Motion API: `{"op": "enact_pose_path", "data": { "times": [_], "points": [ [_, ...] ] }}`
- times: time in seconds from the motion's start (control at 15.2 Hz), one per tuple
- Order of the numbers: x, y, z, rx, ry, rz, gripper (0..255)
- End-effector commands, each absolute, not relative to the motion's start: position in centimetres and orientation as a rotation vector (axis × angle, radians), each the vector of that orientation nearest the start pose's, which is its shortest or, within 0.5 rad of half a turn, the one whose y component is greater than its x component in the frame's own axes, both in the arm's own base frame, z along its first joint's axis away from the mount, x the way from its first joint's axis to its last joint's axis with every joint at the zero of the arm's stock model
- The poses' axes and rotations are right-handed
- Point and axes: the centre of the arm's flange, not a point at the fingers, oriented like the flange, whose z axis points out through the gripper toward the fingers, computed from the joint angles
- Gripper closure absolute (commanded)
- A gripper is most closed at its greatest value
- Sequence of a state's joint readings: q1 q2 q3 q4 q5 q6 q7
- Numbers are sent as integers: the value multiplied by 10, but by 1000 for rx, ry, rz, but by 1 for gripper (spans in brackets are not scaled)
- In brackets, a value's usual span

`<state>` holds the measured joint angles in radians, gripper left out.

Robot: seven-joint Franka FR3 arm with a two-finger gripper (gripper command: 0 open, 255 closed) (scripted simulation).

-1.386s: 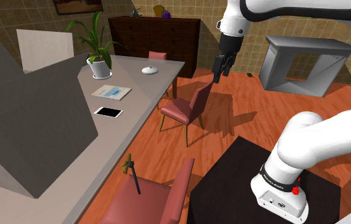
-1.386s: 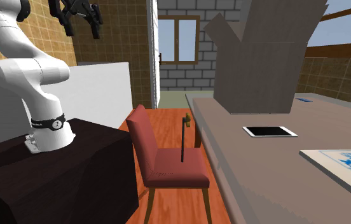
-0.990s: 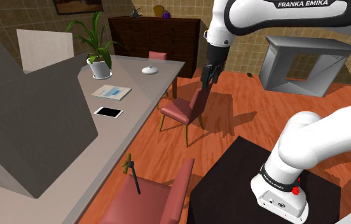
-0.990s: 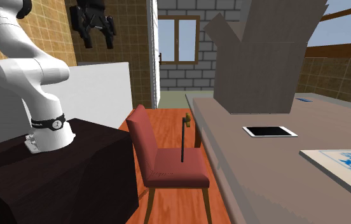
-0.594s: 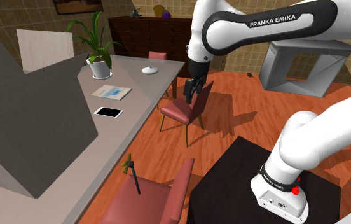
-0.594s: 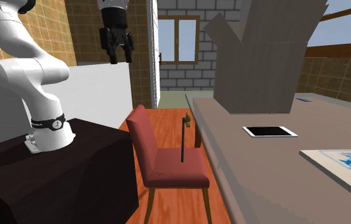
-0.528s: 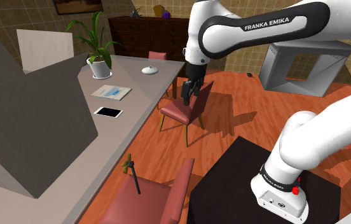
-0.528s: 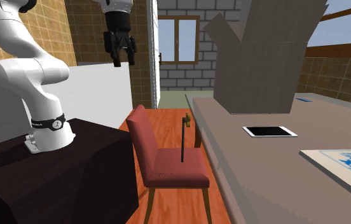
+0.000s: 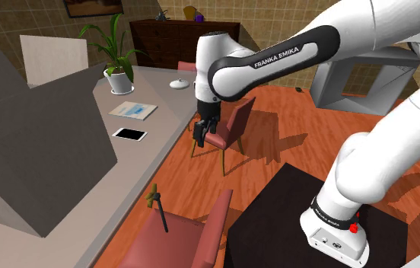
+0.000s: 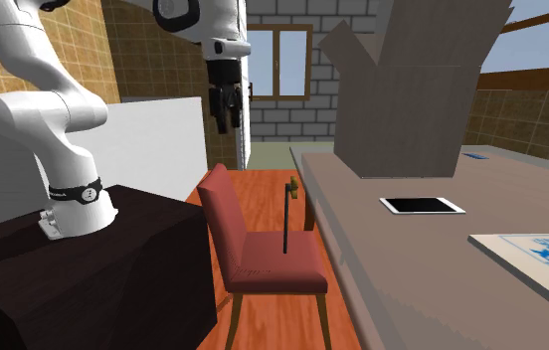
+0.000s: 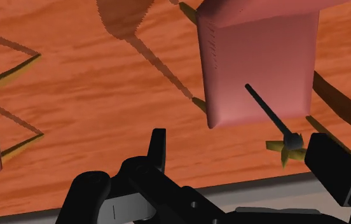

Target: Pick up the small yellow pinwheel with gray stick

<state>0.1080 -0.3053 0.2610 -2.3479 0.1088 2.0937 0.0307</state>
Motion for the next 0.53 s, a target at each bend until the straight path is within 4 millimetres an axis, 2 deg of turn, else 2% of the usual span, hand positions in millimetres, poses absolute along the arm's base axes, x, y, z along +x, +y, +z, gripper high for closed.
{"op": "enact_pose_path", "data": {
  "times": [0.0,0.46],
  "points": [
    [435,192,434,-3081,-458,-56,0],
    [468,257,375,-3065,-561,-38,0]
  ]
}}
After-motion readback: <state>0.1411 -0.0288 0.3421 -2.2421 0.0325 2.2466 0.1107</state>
